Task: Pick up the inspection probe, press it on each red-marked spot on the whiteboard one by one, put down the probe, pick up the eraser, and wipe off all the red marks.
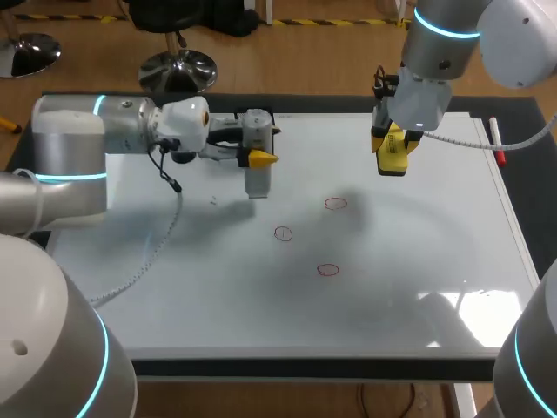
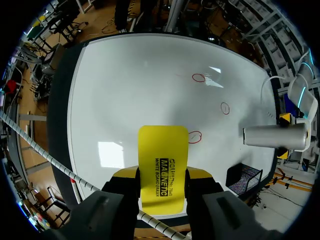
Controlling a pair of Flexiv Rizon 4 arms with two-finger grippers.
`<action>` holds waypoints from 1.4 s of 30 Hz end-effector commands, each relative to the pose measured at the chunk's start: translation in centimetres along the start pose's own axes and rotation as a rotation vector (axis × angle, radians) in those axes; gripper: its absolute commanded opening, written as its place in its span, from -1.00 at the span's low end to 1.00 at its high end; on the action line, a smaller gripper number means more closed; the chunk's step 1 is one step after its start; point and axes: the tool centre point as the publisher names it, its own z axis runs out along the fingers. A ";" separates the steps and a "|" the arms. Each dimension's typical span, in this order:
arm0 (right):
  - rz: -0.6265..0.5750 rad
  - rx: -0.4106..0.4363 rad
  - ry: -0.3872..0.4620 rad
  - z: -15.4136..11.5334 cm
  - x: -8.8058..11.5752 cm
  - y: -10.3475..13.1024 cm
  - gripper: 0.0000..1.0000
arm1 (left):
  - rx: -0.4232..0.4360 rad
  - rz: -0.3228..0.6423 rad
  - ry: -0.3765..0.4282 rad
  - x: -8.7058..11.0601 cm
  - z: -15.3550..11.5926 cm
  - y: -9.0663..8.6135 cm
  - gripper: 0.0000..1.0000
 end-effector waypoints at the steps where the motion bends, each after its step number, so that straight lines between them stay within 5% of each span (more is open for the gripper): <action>1: -0.002 0.002 0.002 -0.1 0.1 0.0 -1.00 | -0.025 0.005 -0.032 0.3 -2.1 -1.2 -1.00; 20: -0.002 0.002 0.002 -0.1 0.1 0.0 -1.00 | -0.036 -0.003 -0.151 -0.8 -7.1 -0.5 -1.00; 42: -0.002 0.002 0.002 -0.1 0.1 0.0 -1.00 | -0.013 -0.012 -0.190 -1.0 -8.2 0.1 -1.00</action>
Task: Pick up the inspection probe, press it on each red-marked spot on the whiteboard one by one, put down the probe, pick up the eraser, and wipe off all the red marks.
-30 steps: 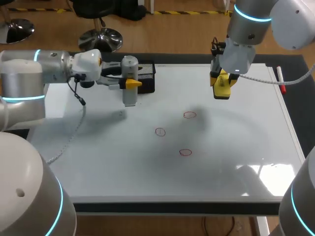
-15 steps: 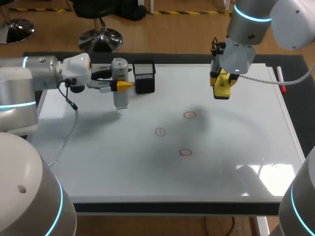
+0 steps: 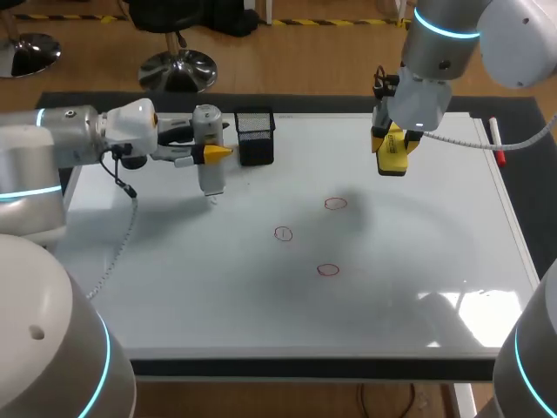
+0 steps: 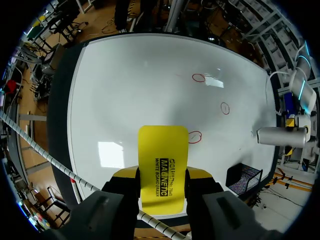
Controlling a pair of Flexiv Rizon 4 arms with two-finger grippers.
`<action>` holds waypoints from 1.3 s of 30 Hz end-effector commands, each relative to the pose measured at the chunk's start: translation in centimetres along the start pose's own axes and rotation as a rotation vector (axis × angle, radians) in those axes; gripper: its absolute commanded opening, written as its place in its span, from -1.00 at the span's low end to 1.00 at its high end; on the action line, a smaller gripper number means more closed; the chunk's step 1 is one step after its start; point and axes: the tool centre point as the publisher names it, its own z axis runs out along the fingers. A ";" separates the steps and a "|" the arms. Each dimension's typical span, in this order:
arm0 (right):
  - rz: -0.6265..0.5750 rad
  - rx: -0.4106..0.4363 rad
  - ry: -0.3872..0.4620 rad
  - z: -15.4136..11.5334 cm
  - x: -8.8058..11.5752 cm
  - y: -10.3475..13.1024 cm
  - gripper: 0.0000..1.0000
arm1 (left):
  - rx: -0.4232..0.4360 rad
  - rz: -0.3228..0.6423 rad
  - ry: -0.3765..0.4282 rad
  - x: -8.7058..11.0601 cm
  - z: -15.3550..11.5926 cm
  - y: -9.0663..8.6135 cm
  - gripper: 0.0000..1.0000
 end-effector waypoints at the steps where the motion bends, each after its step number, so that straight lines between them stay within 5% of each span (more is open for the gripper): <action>1: -0.002 0.002 0.002 -0.1 0.1 0.0 -1.00 | 0.003 0.001 0.001 0.0 0.0 0.0 -1.00; 19: -0.012 0.000 0.007 -0.1 0.1 0.0 -1.00 | 0.003 0.001 0.001 0.0 0.0 0.0 -1.00; 39: -0.233 -0.051 0.021 1.6 -9.7 2.3 -1.00 | 0.003 0.001 0.001 0.0 0.0 0.0 -1.00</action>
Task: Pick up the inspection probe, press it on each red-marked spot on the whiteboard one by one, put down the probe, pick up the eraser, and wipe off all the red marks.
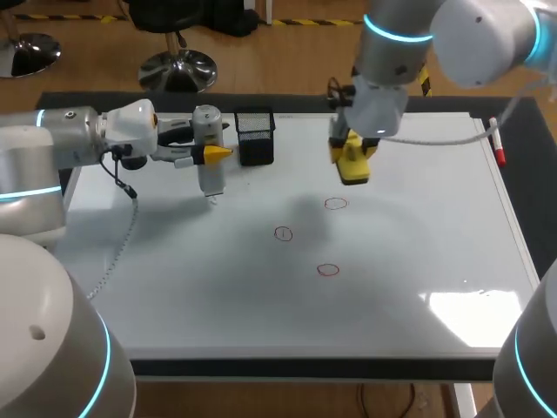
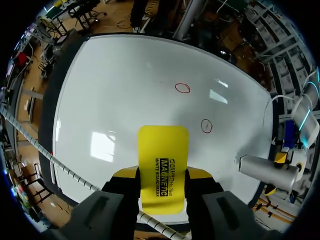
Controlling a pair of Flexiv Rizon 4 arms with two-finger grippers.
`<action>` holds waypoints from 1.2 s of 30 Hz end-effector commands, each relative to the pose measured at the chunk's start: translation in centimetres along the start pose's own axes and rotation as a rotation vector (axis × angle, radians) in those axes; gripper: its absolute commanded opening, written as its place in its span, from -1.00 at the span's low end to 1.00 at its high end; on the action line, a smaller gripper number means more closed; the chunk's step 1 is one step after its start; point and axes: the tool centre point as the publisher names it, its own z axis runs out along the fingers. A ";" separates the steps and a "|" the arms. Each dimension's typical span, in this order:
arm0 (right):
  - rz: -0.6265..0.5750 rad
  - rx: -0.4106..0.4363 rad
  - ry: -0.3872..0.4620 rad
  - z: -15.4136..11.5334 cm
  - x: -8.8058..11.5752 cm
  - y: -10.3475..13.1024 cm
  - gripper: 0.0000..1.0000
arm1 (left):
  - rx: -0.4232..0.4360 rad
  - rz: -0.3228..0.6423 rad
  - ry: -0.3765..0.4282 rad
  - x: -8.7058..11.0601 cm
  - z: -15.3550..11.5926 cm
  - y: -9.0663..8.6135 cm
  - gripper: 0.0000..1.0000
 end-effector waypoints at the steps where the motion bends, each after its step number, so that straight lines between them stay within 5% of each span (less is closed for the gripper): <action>1: -0.028 -0.018 0.016 0.5 -1.8 -0.5 -1.00 | 0.002 0.001 0.001 0.0 0.0 0.0 -1.00; 22: -0.169 -0.063 -0.031 3.9 -8.8 0.5 -1.00 | 0.002 0.001 0.001 0.0 0.0 0.0 -1.00; 36: -0.206 -0.090 -0.024 5.9 -10.8 2.1 -1.00 | 0.002 0.001 0.001 0.0 0.0 0.0 -1.00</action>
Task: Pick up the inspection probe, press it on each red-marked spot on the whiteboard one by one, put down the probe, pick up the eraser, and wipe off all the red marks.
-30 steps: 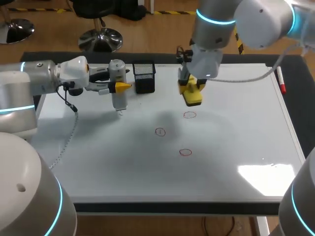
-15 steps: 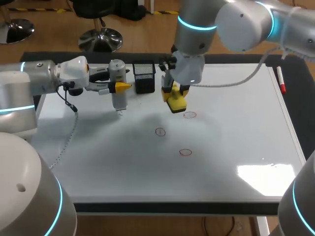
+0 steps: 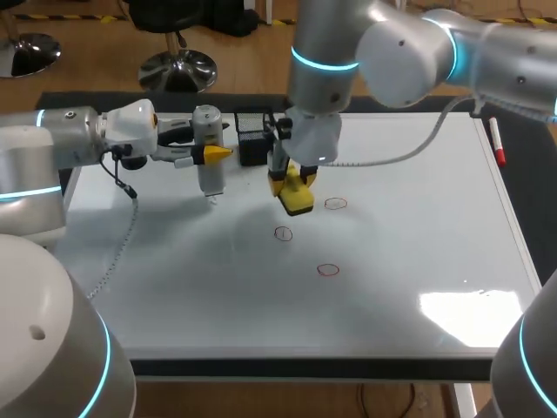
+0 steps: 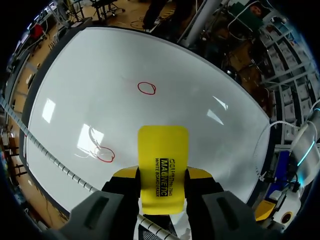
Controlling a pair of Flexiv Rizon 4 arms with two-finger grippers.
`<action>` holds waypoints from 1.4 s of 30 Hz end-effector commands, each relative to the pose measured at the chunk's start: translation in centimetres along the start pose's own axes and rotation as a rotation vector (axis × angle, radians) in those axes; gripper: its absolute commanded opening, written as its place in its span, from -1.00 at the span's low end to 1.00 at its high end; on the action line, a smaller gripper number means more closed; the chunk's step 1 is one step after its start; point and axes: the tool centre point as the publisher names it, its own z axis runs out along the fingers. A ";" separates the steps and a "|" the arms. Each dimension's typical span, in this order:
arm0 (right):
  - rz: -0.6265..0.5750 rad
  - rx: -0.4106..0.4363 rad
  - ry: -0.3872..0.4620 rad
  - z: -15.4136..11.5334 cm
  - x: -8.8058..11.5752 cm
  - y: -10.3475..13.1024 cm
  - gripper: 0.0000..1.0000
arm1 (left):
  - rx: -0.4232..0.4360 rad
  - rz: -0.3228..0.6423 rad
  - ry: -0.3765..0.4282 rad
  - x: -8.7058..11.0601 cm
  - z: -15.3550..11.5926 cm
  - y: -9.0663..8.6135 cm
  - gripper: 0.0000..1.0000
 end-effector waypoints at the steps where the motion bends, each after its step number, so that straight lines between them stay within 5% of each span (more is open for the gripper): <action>1: -0.006 -0.004 0.020 0.6 -0.7 0.0 -1.00 | 0.002 0.001 0.001 0.0 0.0 0.0 -1.00; 42: 0.088 -0.033 0.029 5.0 -2.4 2.0 -1.00 | 0.002 0.001 0.001 0.0 0.0 0.0 -1.00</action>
